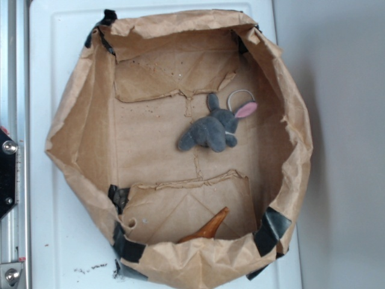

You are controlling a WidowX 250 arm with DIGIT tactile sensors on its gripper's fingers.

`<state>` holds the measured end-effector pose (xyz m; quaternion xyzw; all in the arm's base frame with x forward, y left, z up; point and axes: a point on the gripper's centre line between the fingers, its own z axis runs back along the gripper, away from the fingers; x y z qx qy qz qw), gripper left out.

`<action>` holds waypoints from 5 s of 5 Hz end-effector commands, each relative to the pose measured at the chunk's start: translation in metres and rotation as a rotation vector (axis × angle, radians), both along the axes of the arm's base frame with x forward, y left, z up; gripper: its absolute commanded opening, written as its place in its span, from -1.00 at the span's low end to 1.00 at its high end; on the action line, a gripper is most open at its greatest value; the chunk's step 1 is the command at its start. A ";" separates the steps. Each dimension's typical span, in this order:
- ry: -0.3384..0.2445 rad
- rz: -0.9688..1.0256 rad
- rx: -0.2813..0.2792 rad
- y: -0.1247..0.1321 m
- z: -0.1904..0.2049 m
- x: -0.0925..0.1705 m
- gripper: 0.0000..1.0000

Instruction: Grab the gray animal.

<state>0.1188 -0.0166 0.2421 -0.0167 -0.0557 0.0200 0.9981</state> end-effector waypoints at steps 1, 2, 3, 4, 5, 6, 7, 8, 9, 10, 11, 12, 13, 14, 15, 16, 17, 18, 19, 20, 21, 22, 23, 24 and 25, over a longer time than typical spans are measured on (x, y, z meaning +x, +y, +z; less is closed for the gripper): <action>0.000 0.000 0.000 0.000 0.000 0.000 1.00; -0.061 0.053 -0.015 -0.006 0.005 0.037 1.00; -0.084 0.108 -0.022 -0.001 0.005 0.073 1.00; -0.162 0.096 -0.037 0.012 -0.004 0.105 1.00; -0.220 0.066 -0.027 0.028 -0.031 0.138 1.00; -0.237 0.062 -0.022 0.038 -0.061 0.155 1.00; -0.205 0.098 -0.052 0.054 -0.082 0.163 1.00; -0.191 0.095 -0.120 0.057 -0.084 0.162 1.00; -0.191 0.095 -0.120 0.057 -0.084 0.162 1.00; -0.191 0.095 -0.120 0.057 -0.084 0.162 1.00; -0.191 0.095 -0.120 0.057 -0.084 0.162 1.00; -0.213 0.156 -0.028 0.062 -0.110 0.178 1.00; -0.225 0.162 -0.011 0.067 -0.132 0.194 1.00; -0.235 0.130 0.018 0.060 -0.148 0.198 1.00; -0.257 0.126 0.014 0.057 -0.152 0.202 1.00; -0.255 0.138 0.020 0.061 -0.158 0.208 1.00; -0.244 0.141 0.059 0.063 -0.171 0.210 1.00; -0.238 0.147 0.090 0.063 -0.178 0.209 1.00; -0.228 0.158 0.082 0.063 -0.181 0.209 0.21; -0.237 0.166 0.073 0.064 -0.176 0.207 -1.00; -0.224 0.185 0.052 0.067 -0.160 0.203 -1.00; -0.203 0.189 -0.002 0.071 -0.131 0.195 -1.00; -0.222 0.118 -0.018 0.071 -0.100 0.161 -1.00; -0.160 0.119 0.032 0.067 -0.073 0.138 -1.00; -0.116 0.144 0.027 0.061 -0.057 0.133 -1.00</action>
